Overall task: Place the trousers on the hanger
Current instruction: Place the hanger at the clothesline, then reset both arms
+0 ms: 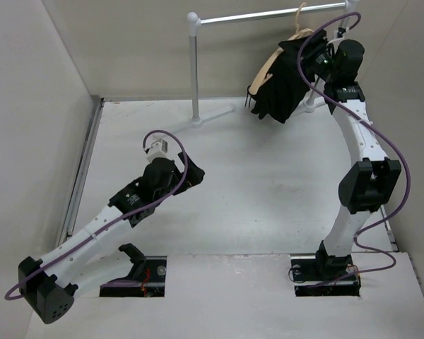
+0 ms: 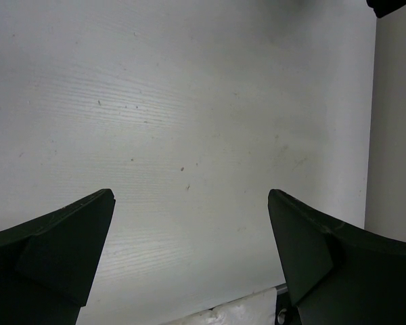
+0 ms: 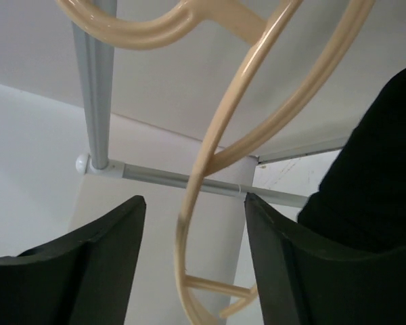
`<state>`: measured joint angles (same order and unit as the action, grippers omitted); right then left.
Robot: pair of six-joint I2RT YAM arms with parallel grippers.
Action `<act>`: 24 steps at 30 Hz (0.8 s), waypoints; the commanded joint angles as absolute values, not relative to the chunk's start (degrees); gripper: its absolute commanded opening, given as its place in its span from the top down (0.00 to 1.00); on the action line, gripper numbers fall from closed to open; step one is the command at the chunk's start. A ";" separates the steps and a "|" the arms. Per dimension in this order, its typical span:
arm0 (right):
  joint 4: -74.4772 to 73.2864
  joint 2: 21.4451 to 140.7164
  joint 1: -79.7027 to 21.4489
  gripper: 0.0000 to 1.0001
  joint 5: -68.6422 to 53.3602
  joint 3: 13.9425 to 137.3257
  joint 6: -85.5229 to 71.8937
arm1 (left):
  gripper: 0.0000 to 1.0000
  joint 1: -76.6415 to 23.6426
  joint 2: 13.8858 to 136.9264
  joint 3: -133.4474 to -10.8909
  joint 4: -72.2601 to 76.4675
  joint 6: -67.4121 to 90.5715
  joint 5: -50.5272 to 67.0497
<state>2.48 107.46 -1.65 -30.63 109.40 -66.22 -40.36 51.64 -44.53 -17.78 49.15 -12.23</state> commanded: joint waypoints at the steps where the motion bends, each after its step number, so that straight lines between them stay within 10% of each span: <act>1: 5.10 103.19 -0.75 0.29 -30.59 110.30 -64.34 | 0.00 -39.33 52.12 -45.44 -17.75 49.66 -12.92; 8: -1.75 97.57 -0.13 0.11 -27.96 108.02 -58.19 | 0.00 -36.17 54.58 -48.77 -20.56 48.96 -12.92; 15: -5.01 82.99 0.22 0.14 -21.46 92.23 -50.46 | 0.00 -33.79 59.06 -53.87 -27.24 48.25 -14.15; 17: -5.45 76.85 0.05 0.27 -18.47 84.15 -48.96 | 0.00 -34.06 60.55 -55.10 -29.78 48.25 -14.59; 20: -7.02 66.31 -0.04 0.74 -12.50 69.92 -48.25 | 0.00 -35.02 61.52 -55.72 -31.81 48.25 -14.85; 24: -14.30 53.29 -2.14 0.88 -3.01 53.13 -46.24 | 0.00 -35.99 60.47 -54.32 -31.99 48.25 -15.73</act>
<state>-7.77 58.87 -0.78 -12.36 61.19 -49.45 -35.33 61.80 -53.34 -29.82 48.86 -13.98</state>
